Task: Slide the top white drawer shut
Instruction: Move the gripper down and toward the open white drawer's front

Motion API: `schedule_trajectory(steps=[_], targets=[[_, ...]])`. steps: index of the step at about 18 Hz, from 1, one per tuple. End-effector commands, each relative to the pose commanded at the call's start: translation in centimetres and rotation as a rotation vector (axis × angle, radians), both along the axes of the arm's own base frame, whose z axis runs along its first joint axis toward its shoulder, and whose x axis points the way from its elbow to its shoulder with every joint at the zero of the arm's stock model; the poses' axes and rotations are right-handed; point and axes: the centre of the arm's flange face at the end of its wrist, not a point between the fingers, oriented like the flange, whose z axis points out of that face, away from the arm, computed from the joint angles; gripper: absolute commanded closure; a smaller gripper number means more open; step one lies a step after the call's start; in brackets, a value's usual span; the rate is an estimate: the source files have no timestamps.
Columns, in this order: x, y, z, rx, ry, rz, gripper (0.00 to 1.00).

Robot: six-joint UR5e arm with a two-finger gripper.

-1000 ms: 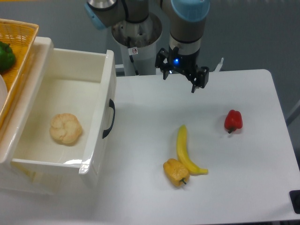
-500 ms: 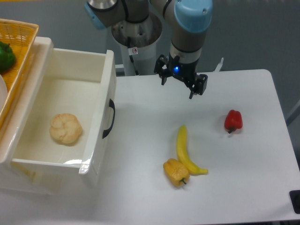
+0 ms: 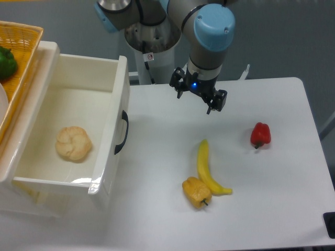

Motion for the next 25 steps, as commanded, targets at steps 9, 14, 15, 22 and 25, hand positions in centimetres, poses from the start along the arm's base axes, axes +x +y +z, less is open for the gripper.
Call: schedule_trajectory(steps=[9,14,15,22,25], targets=[[-0.7,1.8,-3.2,-0.032,-0.034,0.218,0.0],[-1.1,3.9,-4.4,0.017,-0.082,0.367,0.0],[-1.0,4.1,-4.6,0.027,-0.096,0.381,0.0],[-0.3,6.5,-6.4,0.0,-0.12,0.408,0.0],[0.7,8.4,-7.5,0.01,-0.118,0.383,0.0]])
